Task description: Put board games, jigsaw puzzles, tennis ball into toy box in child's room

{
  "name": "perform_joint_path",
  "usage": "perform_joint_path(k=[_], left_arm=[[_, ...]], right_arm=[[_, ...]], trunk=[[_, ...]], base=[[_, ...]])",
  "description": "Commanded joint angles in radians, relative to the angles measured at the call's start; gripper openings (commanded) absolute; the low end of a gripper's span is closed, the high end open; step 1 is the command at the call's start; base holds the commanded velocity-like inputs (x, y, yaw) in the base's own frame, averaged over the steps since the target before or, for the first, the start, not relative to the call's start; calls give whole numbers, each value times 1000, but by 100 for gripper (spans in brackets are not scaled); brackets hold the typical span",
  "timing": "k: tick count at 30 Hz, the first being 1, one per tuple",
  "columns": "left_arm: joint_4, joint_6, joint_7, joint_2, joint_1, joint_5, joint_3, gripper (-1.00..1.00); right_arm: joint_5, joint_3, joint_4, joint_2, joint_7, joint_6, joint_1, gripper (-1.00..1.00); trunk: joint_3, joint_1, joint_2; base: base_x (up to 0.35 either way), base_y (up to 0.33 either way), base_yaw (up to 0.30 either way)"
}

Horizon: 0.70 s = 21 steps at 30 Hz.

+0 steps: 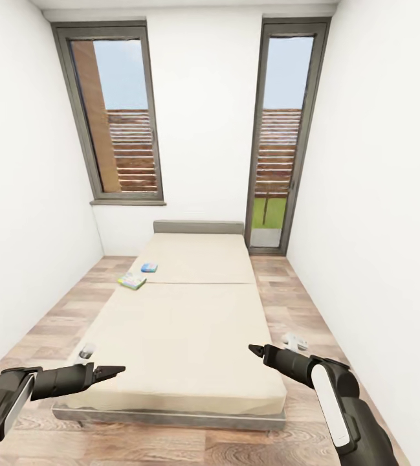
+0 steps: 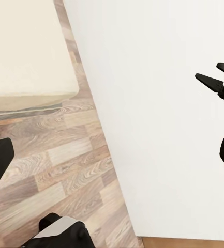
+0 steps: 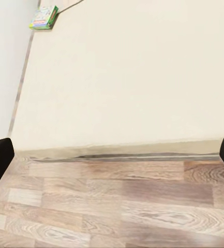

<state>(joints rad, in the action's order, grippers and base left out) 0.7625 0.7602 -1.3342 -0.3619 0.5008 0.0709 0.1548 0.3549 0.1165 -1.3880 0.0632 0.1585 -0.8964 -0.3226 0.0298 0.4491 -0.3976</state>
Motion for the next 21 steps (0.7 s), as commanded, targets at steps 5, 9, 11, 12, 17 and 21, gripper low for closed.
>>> perform_joint_path(k=[5, 9, 11, 12, 17, 21], left_arm=[[0, 10, -2, 0, 1, 3, 0, 100], [0, 11, -2, 0, 1, 3, 0, 100], [0, 10, -2, 0, 1, 3, 0, 100], [0, 10, -2, 0, 1, 3, 0, 100], [0, 9, -2, 0, 1, 3, 0, 100], [0, 8, -2, 0, 1, 3, 0, 100]], right_arm=[[-8, 4, 2, 1, 10, -2, -1, 100], [-8, 3, 3, 1, 10, -1, -1, 100], [-8, 3, 3, 1, 10, -1, -1, 100], [-8, 3, 3, 1, 10, 0, -1, 100], [-8, 3, 4, 1, 9, 0, -1, 100], [-8, 3, 4, 1, 9, 0, -1, 100]], trunk=[[2, 1, -2], [2, 1, -2], [2, 1, -2], [2, 1, -2], [2, 1, -2], [2, 1, -2]], base=[[39, 94, 0], [63, 150, 0], [148, 196, 0], [176, 198, 0], [242, 121, 0], [256, 41, 0]])
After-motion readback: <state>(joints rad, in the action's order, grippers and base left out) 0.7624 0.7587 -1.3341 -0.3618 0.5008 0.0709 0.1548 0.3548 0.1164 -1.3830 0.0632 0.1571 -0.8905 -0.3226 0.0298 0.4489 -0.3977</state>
